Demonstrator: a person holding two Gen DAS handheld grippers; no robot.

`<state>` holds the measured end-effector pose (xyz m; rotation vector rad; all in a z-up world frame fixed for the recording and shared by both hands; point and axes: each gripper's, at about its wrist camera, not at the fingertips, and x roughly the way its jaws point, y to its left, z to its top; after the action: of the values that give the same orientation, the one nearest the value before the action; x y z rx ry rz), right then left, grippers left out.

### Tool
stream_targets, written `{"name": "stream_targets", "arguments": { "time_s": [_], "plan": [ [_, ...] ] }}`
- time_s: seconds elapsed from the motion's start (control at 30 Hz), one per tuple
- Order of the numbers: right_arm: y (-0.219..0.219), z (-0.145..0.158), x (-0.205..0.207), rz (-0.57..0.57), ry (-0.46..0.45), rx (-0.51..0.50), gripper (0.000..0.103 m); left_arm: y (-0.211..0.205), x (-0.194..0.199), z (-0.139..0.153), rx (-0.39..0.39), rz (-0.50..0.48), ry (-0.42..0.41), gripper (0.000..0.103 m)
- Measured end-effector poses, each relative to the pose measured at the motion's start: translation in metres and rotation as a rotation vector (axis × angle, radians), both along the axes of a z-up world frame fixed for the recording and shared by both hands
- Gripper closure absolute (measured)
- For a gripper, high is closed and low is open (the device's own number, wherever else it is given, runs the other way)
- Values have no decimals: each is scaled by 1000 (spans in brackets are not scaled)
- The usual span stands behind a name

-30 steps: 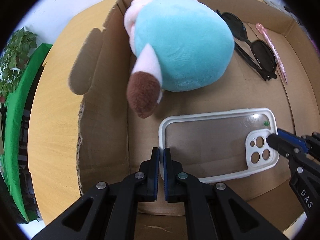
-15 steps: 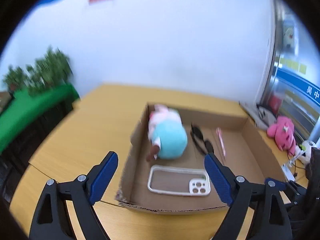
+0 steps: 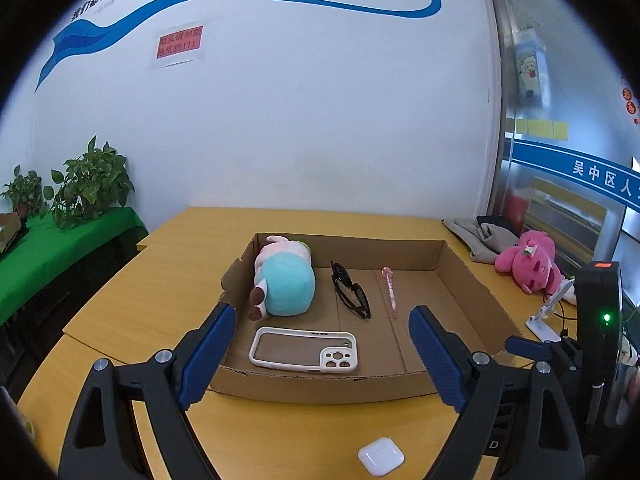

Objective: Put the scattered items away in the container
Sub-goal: 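Withdraw both grippers from the box and move toward the white earbud case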

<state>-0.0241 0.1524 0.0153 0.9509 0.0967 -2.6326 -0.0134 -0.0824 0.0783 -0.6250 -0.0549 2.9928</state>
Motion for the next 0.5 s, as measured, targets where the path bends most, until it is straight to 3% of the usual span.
{"name": "stream_targets", "arguments": {
  "time_s": [0.5],
  "plan": [
    [-1,-2,6,8,-1,31,0,4,1,-9,-10,-5,-51,15]
  ]
}}
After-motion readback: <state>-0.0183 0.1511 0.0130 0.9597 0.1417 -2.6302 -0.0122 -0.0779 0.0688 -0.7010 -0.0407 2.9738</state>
